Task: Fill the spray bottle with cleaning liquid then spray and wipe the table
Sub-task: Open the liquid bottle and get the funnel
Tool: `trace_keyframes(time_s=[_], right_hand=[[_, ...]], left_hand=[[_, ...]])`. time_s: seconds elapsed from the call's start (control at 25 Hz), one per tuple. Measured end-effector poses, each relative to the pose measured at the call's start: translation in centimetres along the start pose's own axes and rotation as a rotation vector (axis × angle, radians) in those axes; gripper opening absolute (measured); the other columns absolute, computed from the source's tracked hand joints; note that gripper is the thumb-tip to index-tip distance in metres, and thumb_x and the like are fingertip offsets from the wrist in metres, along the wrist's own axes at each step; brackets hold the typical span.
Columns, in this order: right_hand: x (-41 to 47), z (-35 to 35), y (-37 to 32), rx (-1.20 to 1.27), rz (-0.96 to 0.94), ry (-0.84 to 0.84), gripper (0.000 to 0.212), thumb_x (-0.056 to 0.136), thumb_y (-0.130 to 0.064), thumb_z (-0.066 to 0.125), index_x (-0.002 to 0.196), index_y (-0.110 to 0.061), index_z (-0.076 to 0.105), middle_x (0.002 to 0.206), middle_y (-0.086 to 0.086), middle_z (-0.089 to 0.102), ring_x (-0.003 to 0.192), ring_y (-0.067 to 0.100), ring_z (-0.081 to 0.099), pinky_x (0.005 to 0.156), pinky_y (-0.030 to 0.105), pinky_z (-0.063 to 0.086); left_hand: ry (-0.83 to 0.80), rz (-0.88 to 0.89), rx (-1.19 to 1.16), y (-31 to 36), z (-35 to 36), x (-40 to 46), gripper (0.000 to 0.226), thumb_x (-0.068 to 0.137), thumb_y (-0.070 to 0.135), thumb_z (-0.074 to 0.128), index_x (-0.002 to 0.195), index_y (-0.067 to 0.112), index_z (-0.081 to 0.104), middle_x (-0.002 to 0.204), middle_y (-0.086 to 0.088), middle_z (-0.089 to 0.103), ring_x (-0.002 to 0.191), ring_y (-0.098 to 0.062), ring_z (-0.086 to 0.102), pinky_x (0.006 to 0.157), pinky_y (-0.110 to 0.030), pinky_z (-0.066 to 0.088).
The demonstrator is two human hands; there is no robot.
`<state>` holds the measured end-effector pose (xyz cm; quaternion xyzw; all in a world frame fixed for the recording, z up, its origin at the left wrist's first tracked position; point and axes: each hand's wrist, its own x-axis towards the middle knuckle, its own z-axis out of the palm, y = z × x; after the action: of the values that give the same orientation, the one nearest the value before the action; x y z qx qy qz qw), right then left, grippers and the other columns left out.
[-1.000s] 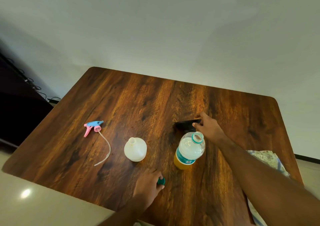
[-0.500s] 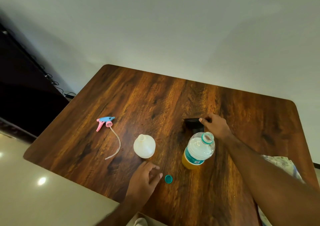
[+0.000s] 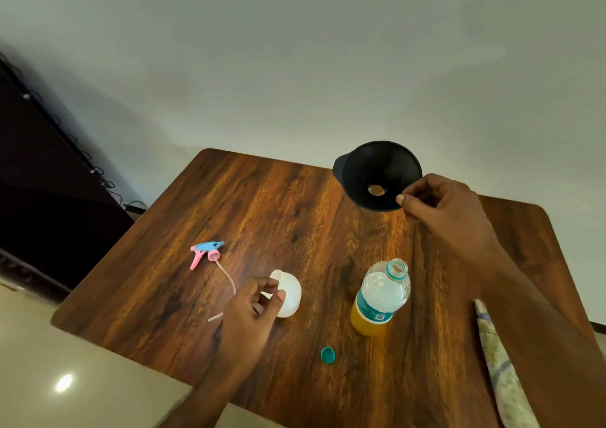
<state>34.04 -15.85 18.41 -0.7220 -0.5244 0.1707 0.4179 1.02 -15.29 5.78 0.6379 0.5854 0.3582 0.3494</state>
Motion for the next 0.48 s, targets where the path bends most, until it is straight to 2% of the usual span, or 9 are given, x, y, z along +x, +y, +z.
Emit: trace_keyframes(time_s=[0.08, 0.12, 0.2, 0.32, 0.48], right_hand=[[-1.4, -0.1, -2.8, 0.026, -0.033, -0.008, 0.011, 0.090, -0.033, 0.071, 0.100, -0.028, 0.069, 0.087, -0.013, 0.071, 0.079, 0.003, 0.068, 0.068, 0.015, 0.053], [-2.0, 0.2, -4.1, 0.042, -0.042, -0.021, 0.011, 0.090, -0.033, 0.071, 0.099, -0.028, 0.069, 0.088, -0.011, 0.071, 0.079, 0.005, 0.069, 0.070, 0.017, 0.055], [-3.1, 1.7, -6.4, 0.054, -0.046, -0.041, 0.010, 0.089, -0.032, 0.071, 0.098, -0.028, 0.069, 0.087, -0.011, 0.072, 0.079, 0.005, 0.069, 0.072, 0.019, 0.056], [-4.5, 4.8, -9.3, 0.054, -0.039, -0.050, 0.008, 0.088, -0.030, 0.072, 0.096, -0.028, 0.069, 0.086, -0.011, 0.071, 0.078, 0.004, 0.068, 0.071, 0.018, 0.057], [-6.0, 9.0, -11.7, 0.083, 0.016, -0.068, 0.008, 0.087, -0.027, 0.072, 0.094, -0.029, 0.069, 0.084, -0.010, 0.072, 0.076, 0.004, 0.069, 0.065, 0.015, 0.053]], left_hand=[[0.048, -0.140, -0.063, 0.7, -0.6, 0.8, 0.019, 0.084, 0.023, 0.078, 0.093, 0.034, 0.065, 0.087, 0.028, 0.064, 0.086, -0.009, 0.065, 0.066, -0.011, 0.052], [0.053, -0.187, -0.087, 1.0, -1.3, 1.1, 0.019, 0.084, 0.021, 0.077, 0.094, 0.031, 0.065, 0.089, 0.022, 0.062, 0.084, -0.010, 0.064, 0.067, -0.012, 0.052], [0.042, -0.085, -0.107, 1.3, -3.6, 2.2, 0.015, 0.086, 0.024, 0.075, 0.093, 0.032, 0.065, 0.091, 0.019, 0.066, 0.083, -0.008, 0.066, 0.059, -0.009, 0.051], [0.022, 0.054, -0.129, 1.6, -8.8, 3.7, 0.014, 0.088, 0.021, 0.072, 0.095, 0.032, 0.067, 0.092, 0.016, 0.071, 0.085, -0.005, 0.067, 0.067, -0.016, 0.054], [0.011, 0.057, -0.154, -0.2, -14.5, 4.1, 0.016, 0.088, 0.013, 0.073, 0.093, 0.028, 0.069, 0.084, 0.009, 0.071, 0.080, -0.011, 0.068, 0.070, -0.021, 0.056]])
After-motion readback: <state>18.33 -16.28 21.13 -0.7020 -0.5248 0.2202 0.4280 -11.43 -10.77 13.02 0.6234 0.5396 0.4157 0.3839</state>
